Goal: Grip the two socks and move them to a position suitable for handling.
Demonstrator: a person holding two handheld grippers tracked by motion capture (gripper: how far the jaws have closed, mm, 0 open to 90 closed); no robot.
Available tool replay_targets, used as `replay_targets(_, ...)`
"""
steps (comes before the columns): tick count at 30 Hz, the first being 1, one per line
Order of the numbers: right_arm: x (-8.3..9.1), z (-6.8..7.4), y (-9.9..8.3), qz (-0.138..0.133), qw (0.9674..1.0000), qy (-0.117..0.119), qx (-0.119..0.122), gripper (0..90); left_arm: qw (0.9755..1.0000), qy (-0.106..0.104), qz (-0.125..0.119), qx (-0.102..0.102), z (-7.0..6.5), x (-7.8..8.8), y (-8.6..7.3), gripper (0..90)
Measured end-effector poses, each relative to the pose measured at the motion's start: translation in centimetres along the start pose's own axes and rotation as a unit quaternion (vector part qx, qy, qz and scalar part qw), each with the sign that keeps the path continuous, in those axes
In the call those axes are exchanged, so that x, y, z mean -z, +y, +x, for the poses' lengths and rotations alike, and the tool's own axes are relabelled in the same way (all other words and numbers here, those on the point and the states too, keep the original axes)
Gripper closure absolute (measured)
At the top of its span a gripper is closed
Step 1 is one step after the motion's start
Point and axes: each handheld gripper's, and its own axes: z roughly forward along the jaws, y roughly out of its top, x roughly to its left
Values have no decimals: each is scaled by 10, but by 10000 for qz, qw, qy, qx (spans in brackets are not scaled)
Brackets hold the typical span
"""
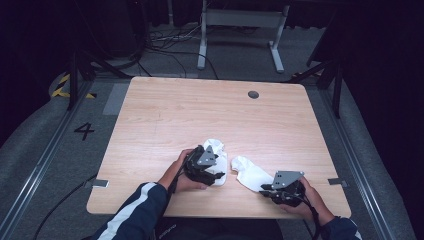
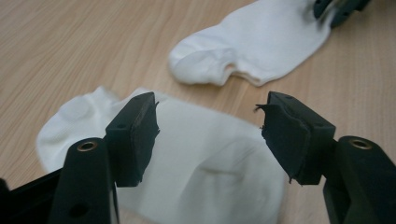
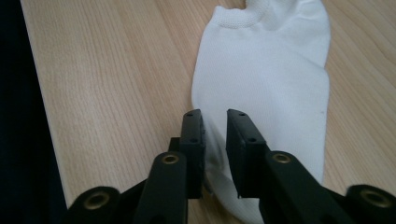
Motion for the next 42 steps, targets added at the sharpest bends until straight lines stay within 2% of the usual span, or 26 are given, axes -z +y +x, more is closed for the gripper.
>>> replay_targets(2, 4, -1, -3, -85, 10000, 27, -9, 857, 9997, 3, 165, -190, -6, -8, 7, 368)
replay_targets(3, 5, -1, -3, -117, 9999, 32, 5, 869, 9990, 93, 293, -312, -9, -15, 11, 377)
replay_targets(4, 7, -1, -4, -148, 9999, 19, 44, 873, 9985, 175, 404, -336, -8, -20, 15, 383)
replay_targets(5, 9, -1, -5, -172, 9998, -3, 52, 878, 9985, 196, 422, -286, -6, -24, 17, 396)
replay_targets(6, 10, -1, -6, -193, 9998, 6, 62, 879, 9989, 195, 404, -145, -4, -30, 19, 411)
replay_targets(7, 11, 0, -7, -226, 9997, 30, 82, 879, 9989, 195, 404, -145, -4, -30, 19, 438)
replay_targets(8, 11, 0, -7, -226, 9997, 30, 82, 879, 9987, 208, 459, -61, -1, -35, 22, 438)
replay_targets(11, 14, 2, -10, -187, 9997, -55, 162, 859, 9982, 137, 560, -131, -2, -47, 27, 467)
replay_targets(12, 15, 1, -11, -181, 9997, -56, 131, 851, 9982, 76, 574, -181, -3, -50, 29, 474)
replay_targets(13, 16, 1, -12, -193, 9997, -65, 112, 841, 9975, 101, 639, -286, -4, -54, 31, 494)
replay_targets(17, 23, -1, -17, -373, 9992, -115, -18, 766, 9959, 36, 838, -349, -1, -63, 36, 534)
replay_targets(20, 26, 0, -16, -536, 9985, -128, -47, 707, 9966, -98, 765, -281, 3, -66, 37, 558)
replay_targets(23, 24, 4, -12, -572, 9982, -185, 50, 664, 9966, -245, 750, -254, 5, -69, 38, 623)
replay_targets(28, 13, 8, -6, -475, 9987, -146, 81, 626, 9950, -335, 808, -478, 1, -72, 43, 783)
replay_targets(30, 9, 8, -5, -432, 9989, -178, 47, 621, 9950, -324, 829, -457, 0, -74, 45, 807)
replay_targets(32, 6, 9, -3, -376, 9991, -176, 71, 645, 9946, -341, 835, -521, -1, -76, 46, 879)
replay_targets(36, 1, 9, -3, -217, 9995, -201, 70, 665, 9937, -319, 892, -595, -2, -76, 48, 890)
replay_targets(40, 2, 7, -7, -157, 9997, -208, 20, 723, 9934, -340, 889, -645, -3, -73, 46, 893)
replay_targets(42, 3, 5, -9, -170, 9996, -202, -44, 751, 9941, -376, 839, -575, -3, -69, 45, 894)
